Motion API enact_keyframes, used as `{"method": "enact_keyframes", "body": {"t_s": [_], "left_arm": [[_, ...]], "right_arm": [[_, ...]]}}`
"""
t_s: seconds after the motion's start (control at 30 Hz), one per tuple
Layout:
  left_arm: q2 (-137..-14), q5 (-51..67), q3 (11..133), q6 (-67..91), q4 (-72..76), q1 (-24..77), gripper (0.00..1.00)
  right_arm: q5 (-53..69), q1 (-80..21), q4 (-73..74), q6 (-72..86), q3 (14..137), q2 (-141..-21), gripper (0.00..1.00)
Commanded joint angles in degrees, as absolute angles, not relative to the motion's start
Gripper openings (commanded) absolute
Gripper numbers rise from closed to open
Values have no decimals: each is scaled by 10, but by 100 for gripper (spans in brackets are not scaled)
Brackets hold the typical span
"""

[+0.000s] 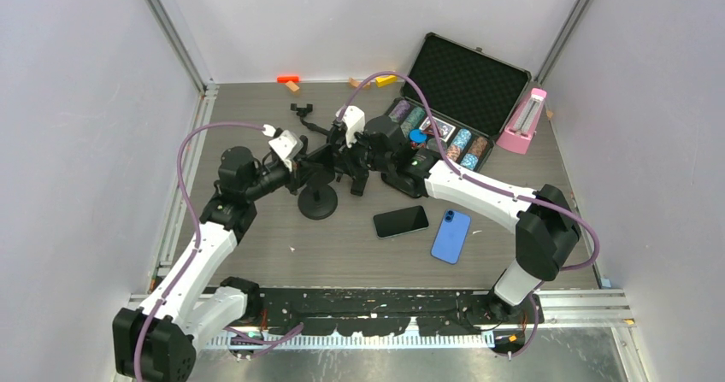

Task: Place the phone on the phone stand
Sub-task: Install the phone on the phone stand.

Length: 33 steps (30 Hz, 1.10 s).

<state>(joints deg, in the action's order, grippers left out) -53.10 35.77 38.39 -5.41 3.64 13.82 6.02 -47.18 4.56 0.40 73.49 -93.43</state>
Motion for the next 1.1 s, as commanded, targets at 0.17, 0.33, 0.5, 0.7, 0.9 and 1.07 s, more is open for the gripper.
{"method": "enact_keyframes", "body": {"t_s": [0.17,0.33,0.5,0.7,0.9,1.07], "left_arm": [[-539,127,392,-138,-90,110,0],[-542,106,390,-139,-94,110,0],[-544,89,391,-140,-97,110,0],[-554,59,396,-142,-102,115,0],[-559,49,397,-142,-106,119,0],[-563,41,398,-142,-107,122,0]], "right_arm": [[-62,-434,114,-24,739,-920,0],[-53,-434,111,-28,735,-918,0],[-38,-434,103,-36,723,-910,0],[-22,-434,105,-39,721,-909,0],[-23,-434,108,-39,722,-909,0],[-25,-434,108,-39,721,-909,0]]}}
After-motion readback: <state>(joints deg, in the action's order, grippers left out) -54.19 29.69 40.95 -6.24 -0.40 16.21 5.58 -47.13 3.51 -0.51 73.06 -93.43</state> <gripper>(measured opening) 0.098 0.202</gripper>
